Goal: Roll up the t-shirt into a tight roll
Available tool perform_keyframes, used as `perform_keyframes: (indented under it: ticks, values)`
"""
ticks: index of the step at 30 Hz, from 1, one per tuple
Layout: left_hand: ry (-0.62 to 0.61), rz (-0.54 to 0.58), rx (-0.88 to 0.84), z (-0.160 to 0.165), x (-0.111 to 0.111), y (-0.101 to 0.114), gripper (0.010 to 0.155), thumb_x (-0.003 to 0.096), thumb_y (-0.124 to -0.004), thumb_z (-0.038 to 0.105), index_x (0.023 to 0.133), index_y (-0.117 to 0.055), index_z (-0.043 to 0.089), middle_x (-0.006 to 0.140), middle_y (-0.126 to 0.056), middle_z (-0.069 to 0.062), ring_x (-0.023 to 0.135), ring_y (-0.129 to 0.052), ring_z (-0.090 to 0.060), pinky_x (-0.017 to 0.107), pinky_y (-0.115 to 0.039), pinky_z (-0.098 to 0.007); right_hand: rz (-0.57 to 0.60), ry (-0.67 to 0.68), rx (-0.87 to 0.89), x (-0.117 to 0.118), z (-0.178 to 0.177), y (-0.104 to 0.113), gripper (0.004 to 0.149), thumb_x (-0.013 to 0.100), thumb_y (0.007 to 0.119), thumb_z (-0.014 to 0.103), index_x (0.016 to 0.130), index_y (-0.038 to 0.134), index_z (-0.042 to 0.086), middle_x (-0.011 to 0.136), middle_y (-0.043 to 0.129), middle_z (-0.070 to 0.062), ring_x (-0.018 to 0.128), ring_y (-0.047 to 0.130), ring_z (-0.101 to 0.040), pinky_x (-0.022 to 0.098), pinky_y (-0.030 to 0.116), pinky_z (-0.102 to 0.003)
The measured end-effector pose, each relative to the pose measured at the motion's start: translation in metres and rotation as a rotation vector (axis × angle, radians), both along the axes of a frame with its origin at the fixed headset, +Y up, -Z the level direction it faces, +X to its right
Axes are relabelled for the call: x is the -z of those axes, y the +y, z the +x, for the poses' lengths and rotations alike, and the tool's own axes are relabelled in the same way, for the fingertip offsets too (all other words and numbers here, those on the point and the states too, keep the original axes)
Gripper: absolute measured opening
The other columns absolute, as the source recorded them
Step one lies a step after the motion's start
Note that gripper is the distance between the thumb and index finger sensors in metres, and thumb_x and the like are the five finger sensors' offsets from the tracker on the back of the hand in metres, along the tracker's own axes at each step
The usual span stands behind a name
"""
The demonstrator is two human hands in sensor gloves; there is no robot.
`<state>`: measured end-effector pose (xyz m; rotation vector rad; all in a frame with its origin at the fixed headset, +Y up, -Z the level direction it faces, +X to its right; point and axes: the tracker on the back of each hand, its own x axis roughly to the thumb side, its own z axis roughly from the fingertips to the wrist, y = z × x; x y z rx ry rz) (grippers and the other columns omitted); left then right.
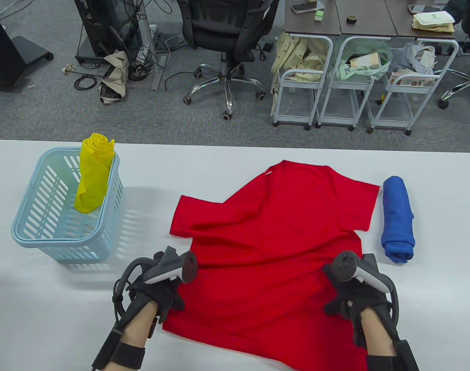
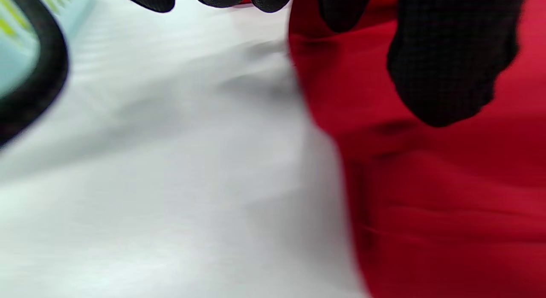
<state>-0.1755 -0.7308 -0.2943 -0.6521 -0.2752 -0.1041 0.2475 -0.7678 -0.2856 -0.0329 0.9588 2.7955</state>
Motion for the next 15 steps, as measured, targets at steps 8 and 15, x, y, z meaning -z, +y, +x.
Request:
perform_keyframes:
  ticks: [8, 15]
  values:
    - [-0.146, 0.059, 0.048, 0.033, -0.002, -0.033, 0.089, 0.0453, -0.067, 0.068, 0.116, -0.020, 0.041, 0.125, -0.008, -0.007, 0.117, -0.031, -0.041, 0.080, -0.041, -0.065, 0.001, -0.042, 0.012, 0.002, 0.011, -0.001, 0.098, 0.042, 0.092, 0.041, 0.112, 0.024, 0.028, 0.117, 0.011, -0.009, 0.109, 0.011, -0.038, 0.075, 0.029, -0.061]
    - [-0.194, 0.345, 0.051, 0.039, -0.009, -0.016, 0.070, 0.0505, -0.080, 0.048, 0.111, -0.050, 0.032, 0.124, -0.028, -0.013, 0.110, -0.053, -0.032, 0.080, -0.053, -0.057, 0.004, -0.050, 0.009, 0.002, 0.011, -0.002, 0.094, 0.046, 0.086, 0.042, 0.112, 0.022, 0.027, 0.116, 0.008, -0.010, 0.109, 0.009, -0.040, 0.075, 0.027, -0.061]
